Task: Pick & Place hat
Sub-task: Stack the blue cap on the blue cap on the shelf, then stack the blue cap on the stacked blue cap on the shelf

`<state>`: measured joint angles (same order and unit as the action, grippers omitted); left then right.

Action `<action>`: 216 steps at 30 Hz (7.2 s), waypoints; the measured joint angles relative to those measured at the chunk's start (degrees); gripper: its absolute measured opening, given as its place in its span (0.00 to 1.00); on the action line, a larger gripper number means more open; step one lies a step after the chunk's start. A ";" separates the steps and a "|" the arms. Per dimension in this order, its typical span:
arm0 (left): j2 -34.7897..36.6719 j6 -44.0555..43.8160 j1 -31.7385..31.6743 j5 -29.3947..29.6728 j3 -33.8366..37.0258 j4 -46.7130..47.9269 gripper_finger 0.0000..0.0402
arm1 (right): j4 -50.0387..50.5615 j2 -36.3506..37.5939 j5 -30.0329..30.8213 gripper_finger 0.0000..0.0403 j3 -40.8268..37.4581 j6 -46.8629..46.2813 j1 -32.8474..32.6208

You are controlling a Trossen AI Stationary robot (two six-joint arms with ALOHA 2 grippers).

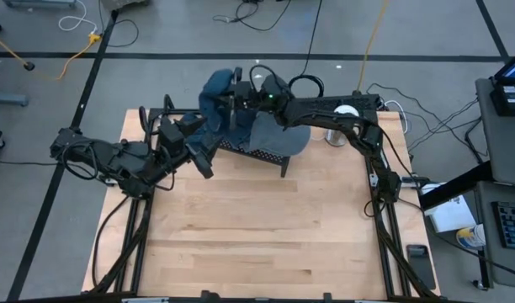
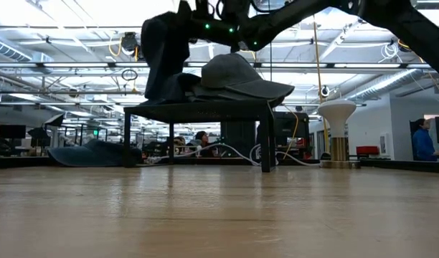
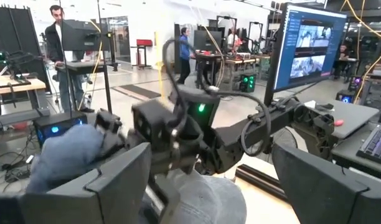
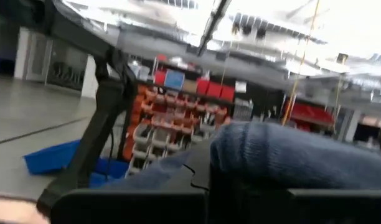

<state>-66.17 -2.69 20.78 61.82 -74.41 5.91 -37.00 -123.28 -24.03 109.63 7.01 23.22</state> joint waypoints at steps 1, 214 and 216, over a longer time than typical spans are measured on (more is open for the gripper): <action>0.00 0.14 -0.04 0.00 0.00 -0.02 0.84 | 0.87 0.01 0.06 0.00 -0.50 0.02 -0.01; 7.62 -67.76 -63.95 -36.33 9.23 27.73 0.00 | 61.81 57.05 6.25 0.50 -21.03 -12.24 -1.69; 5.88 -64.90 -62.25 -36.35 4.78 29.56 0.00 | 62.22 57.03 7.66 0.50 -20.61 -12.37 -1.70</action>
<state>-60.29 -67.59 -41.48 25.47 -69.63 35.47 25.22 -66.26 -16.37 89.03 -5.37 21.52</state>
